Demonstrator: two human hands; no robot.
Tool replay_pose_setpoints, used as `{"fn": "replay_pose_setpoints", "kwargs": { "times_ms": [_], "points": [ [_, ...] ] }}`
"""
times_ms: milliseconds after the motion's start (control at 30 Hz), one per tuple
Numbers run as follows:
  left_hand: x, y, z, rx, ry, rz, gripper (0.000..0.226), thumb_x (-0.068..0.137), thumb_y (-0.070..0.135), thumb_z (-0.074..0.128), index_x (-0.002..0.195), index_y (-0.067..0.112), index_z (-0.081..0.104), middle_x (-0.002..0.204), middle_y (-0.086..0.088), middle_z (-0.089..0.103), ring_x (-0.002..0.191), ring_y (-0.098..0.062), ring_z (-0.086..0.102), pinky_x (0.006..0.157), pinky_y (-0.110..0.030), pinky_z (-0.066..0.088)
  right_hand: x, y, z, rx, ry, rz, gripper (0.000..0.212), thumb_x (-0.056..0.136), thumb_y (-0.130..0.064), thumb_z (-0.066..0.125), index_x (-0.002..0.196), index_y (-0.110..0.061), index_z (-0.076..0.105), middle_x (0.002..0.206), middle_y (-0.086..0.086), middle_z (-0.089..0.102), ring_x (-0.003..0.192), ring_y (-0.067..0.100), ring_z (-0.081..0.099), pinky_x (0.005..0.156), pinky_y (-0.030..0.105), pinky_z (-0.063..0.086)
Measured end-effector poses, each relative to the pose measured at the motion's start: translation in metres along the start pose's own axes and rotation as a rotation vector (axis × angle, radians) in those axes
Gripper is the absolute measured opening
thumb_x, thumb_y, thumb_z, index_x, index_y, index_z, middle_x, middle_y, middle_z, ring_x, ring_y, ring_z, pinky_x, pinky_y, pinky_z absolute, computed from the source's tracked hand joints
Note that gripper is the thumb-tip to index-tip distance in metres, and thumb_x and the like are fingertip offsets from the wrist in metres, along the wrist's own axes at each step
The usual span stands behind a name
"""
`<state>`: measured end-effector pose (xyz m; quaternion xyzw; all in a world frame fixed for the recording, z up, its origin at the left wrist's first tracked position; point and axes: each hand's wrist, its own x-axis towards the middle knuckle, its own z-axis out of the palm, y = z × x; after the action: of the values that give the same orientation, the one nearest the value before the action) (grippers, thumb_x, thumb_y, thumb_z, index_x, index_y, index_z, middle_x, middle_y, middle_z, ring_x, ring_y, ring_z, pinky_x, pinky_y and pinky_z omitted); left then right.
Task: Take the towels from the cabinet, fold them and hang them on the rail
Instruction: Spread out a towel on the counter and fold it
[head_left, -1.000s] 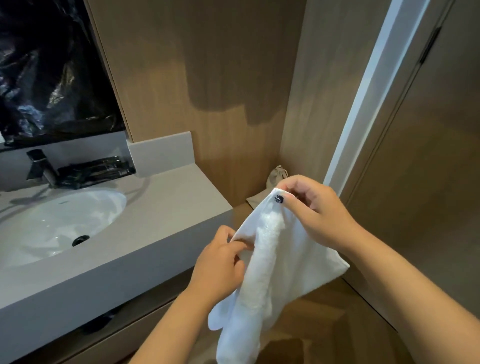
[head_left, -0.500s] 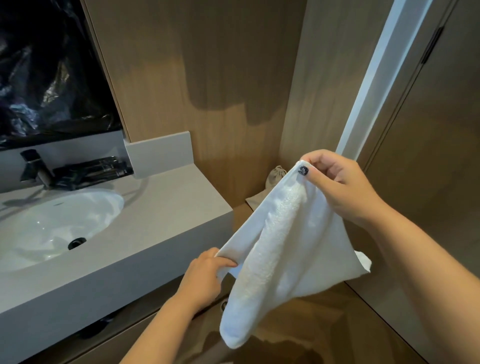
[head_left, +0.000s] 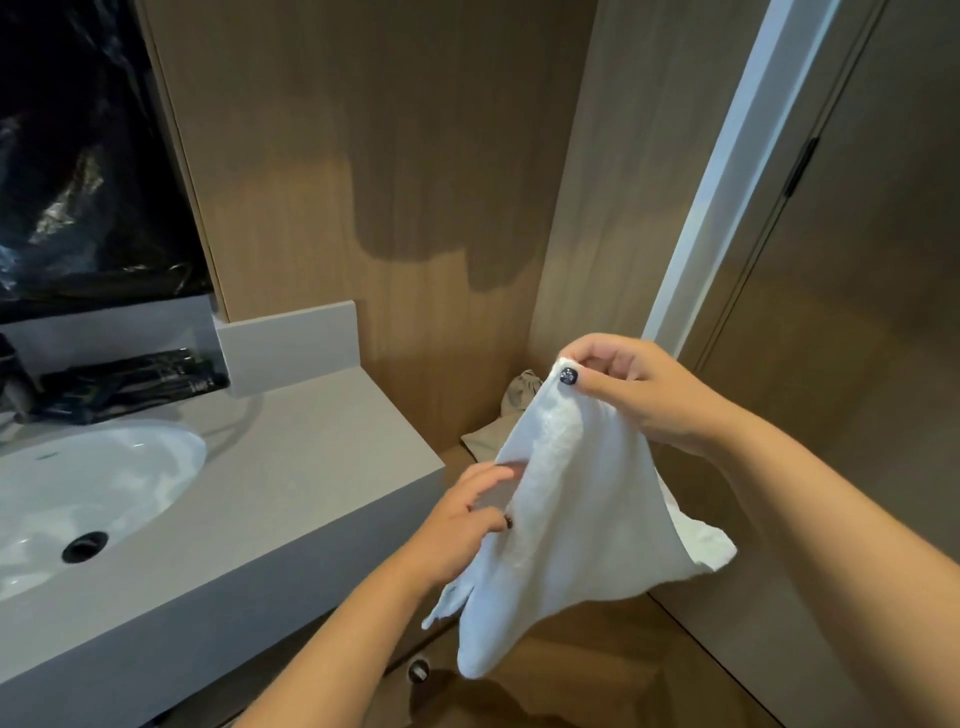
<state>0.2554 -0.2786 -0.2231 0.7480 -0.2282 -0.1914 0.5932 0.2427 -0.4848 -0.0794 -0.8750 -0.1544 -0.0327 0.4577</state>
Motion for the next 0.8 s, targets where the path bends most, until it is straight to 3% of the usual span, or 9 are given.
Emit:
{"fn": "replay_pose_setpoints", "kwargs": {
  "times_ms": [100,233,367,467,567,667,800],
  "points": [
    [0.01,0.017,-0.008,-0.039,-0.045,0.079,0.057,0.069,0.034,0.064,0.126,0.028,0.059,0.133,0.01,0.049,0.128,-0.014,0.046,0.11,-0.037,0.04,0.007,0.0,0.003,0.048,-0.011,-0.019,0.02,0.095,-0.025,0.06,0.103,-0.01,0.069,0.097,0.006,0.069,0.092,0.015,0.063,0.088,0.031,0.048],
    [0.015,0.023,-0.015,-0.087,-0.031,0.143,0.037,0.073,0.031,0.079,0.105,0.019,0.066,0.117,-0.001,0.061,0.11,-0.022,0.061,0.099,-0.05,0.05,0.011,-0.002,-0.002,0.062,0.014,-0.009,0.028,0.09,-0.032,0.061,0.103,-0.009,0.069,0.096,0.003,0.07,0.092,0.016,0.064,0.088,0.031,0.05],
    [0.016,0.011,-0.023,0.018,-0.041,0.11,0.035,0.073,0.041,0.081,0.097,0.017,0.074,0.107,-0.002,0.065,0.097,-0.023,0.066,0.085,-0.048,0.057,0.011,0.007,-0.003,0.015,0.078,0.032,0.017,0.095,-0.023,0.061,0.102,-0.011,0.07,0.097,0.004,0.072,0.095,0.018,0.067,0.088,0.029,0.052],
    [0.009,-0.014,-0.03,0.095,-0.037,0.058,0.049,0.069,0.053,0.079,0.091,0.01,0.074,0.107,-0.002,0.066,0.095,-0.026,0.067,0.081,-0.05,0.057,0.013,0.021,-0.006,0.037,0.262,0.049,0.014,0.095,-0.017,0.062,0.101,-0.007,0.07,0.093,0.005,0.073,0.085,0.01,0.067,0.08,0.023,0.051],
    [0.004,-0.035,-0.042,0.171,0.003,0.019,0.053,0.069,0.057,0.078,0.08,0.005,0.071,0.103,-0.004,0.065,0.091,-0.028,0.065,0.078,-0.051,0.055,0.013,0.04,-0.004,-0.013,0.34,0.089,0.013,0.095,-0.019,0.063,0.098,-0.008,0.07,0.092,0.008,0.073,0.083,0.015,0.065,0.079,0.033,0.05],
    [0.004,-0.047,-0.061,0.38,0.065,0.001,0.056,0.07,0.064,0.072,0.065,0.009,0.065,0.094,-0.005,0.064,0.082,-0.024,0.06,0.072,-0.043,0.052,0.017,0.058,-0.001,-0.019,0.461,0.144,0.013,0.095,-0.022,0.063,0.096,-0.013,0.071,0.095,0.005,0.071,0.09,0.022,0.066,0.081,0.036,0.052],
    [0.0,-0.051,-0.087,0.587,0.121,0.017,0.046,0.073,0.067,0.062,0.062,0.022,0.066,0.083,0.003,0.06,0.072,-0.017,0.057,0.068,-0.039,0.052,0.025,0.076,0.004,0.016,0.581,0.207,0.013,0.095,-0.024,0.062,0.098,-0.014,0.071,0.096,0.005,0.07,0.088,0.02,0.063,0.078,0.034,0.05]
  ]
}}
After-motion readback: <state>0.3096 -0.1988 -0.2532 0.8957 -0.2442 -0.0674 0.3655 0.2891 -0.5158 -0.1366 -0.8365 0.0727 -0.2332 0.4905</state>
